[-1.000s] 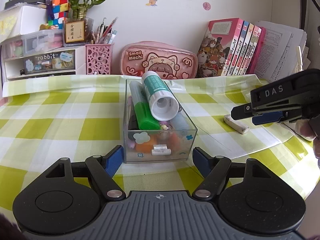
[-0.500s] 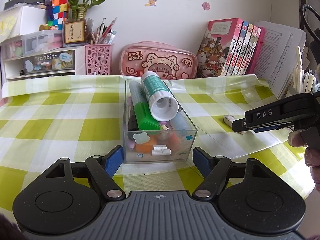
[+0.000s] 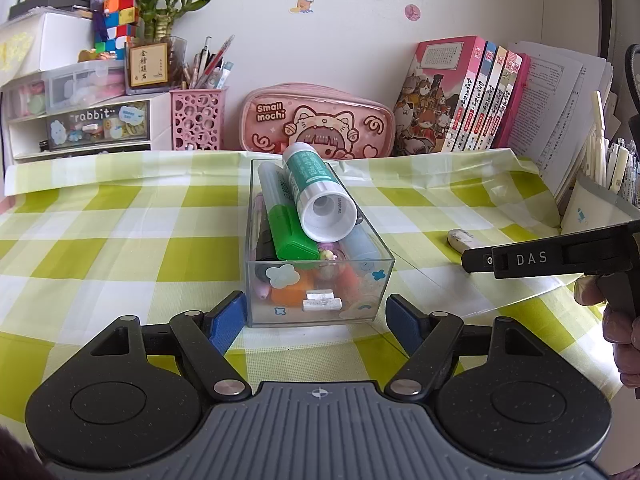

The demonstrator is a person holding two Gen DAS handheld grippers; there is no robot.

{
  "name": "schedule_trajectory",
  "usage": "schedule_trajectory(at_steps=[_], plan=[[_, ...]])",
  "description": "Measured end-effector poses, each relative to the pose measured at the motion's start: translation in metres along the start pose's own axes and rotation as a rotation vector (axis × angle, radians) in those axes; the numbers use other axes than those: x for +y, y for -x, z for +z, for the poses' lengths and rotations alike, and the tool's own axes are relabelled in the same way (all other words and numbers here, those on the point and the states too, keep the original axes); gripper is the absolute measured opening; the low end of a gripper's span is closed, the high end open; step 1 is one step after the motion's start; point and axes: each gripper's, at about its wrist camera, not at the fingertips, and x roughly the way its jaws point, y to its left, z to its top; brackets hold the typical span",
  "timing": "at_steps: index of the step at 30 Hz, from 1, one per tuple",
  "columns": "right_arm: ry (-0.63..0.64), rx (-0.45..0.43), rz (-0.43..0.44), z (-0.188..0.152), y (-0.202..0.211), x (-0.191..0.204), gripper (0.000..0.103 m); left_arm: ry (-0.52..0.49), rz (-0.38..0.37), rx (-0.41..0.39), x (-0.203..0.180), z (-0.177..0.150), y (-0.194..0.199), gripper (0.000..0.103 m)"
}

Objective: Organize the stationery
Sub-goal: 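Move the right gripper to the white eraser and grasp it, then lift the white eraser with the right gripper over the clear box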

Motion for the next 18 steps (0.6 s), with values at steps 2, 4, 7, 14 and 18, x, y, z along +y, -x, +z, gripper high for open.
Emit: schedule_trajectory(at_steps=[2, 4, 7, 14, 18], plan=[[0.018, -0.009, -0.005, -0.001, 0.0, 0.001, 0.046, 0.0, 0.0, 0.0, 0.0, 0.0, 0.0, 0.074], [0.032, -0.015, 0.009, -0.001, 0.0, 0.003, 0.035, 0.0, 0.0, 0.0, 0.0, 0.0, 0.0, 0.074], [0.061, -0.013, 0.008, 0.0, 0.001, 0.008, 0.028, 0.0, 0.0, 0.0, 0.0, 0.0, 0.0, 0.074], [0.083, -0.043, 0.071, 0.008, 0.015, 0.018, 0.027, 0.002, -0.002, -0.003, 0.0, 0.001, 0.0, 0.074], [0.073, -0.064, 0.147, 0.017, 0.029, 0.027, 0.027, 0.0, -0.001, -0.005, 0.0, 0.001, 0.0, 0.074]])
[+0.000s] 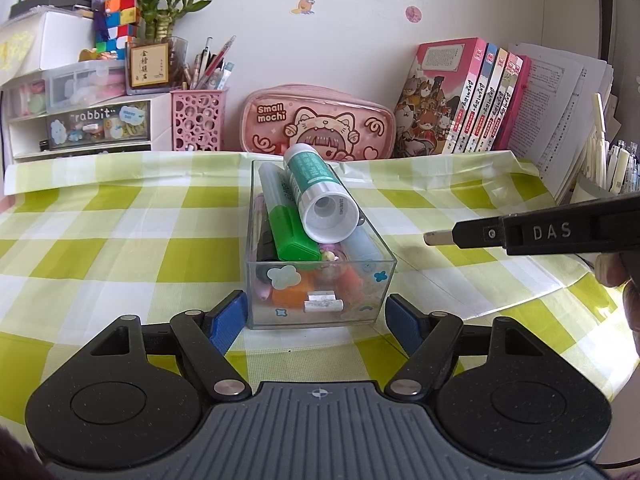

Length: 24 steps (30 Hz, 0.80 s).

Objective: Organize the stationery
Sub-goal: 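Lift the white eraser with the right gripper over the clear box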

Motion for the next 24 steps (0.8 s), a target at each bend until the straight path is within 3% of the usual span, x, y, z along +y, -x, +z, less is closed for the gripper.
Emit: schedule_trajectory(at_steps=[5, 13, 24], plan=[[-0.041, -0.016, 0.114, 0.011, 0.014, 0.007, 0.027, 0.0, -0.001, -0.002, 0.0, 0.001, 0.0, 0.074], [0.0, -0.008, 0.345, 0.016, 0.031, 0.02, 0.027, -0.001, 0.0, -0.002, 0.0, 0.001, 0.0, 0.074], [-0.036, 0.083, 0.424, 0.02, 0.011, 0.017, 0.027, -0.002, 0.001, -0.002, 0.0, 0.0, -0.001, 0.074]])
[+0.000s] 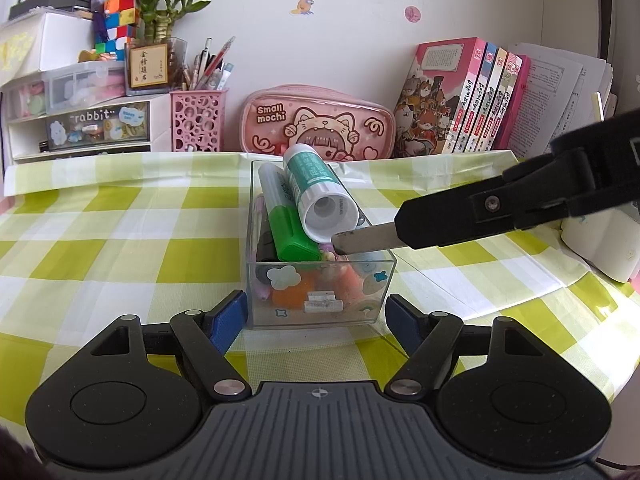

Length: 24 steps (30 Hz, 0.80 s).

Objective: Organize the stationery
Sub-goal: 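Lift the white eraser with the right gripper over the clear box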

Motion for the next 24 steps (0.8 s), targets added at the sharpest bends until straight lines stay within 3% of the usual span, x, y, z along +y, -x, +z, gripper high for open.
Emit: schedule_trajectory(at_steps=[10, 24], plan=[[0.022, 0.09, -0.004, 0.011, -0.006, 0.002, 0.027, 0.0, -0.001, 0.0, 0.0, 0.0, -0.001, 0.074], [-0.063, 0.157, 0.03, 0.029, -0.02, -0.008, 0.027, -0.001, -0.001, 0.0, 0.0, 0.0, -0.001, 0.074]])
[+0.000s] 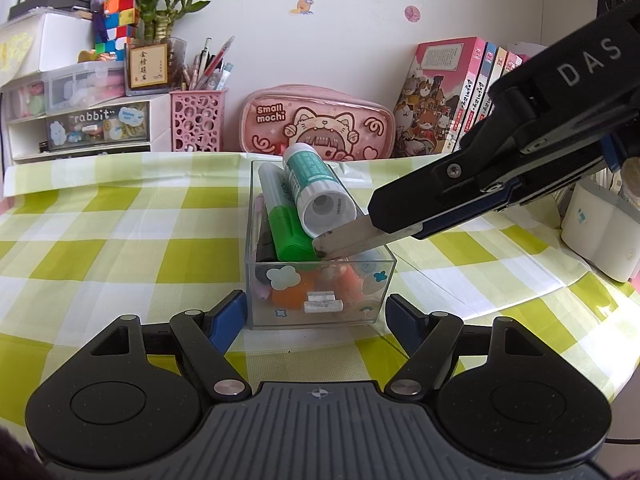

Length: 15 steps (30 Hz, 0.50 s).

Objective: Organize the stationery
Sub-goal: 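Lift the white eraser with the right gripper over the clear box, then lower the eraser into the box and open the right gripper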

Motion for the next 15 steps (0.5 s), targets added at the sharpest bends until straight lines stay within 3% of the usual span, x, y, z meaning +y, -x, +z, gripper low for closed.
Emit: schedule_trajectory(at_steps=[15], plan=[[0.015, 0.077, -0.006, 0.02, -0.003, 0.007, 0.027, -0.002, 0.002, -0.001, 0.0, 0.0, -0.001, 0.074]])
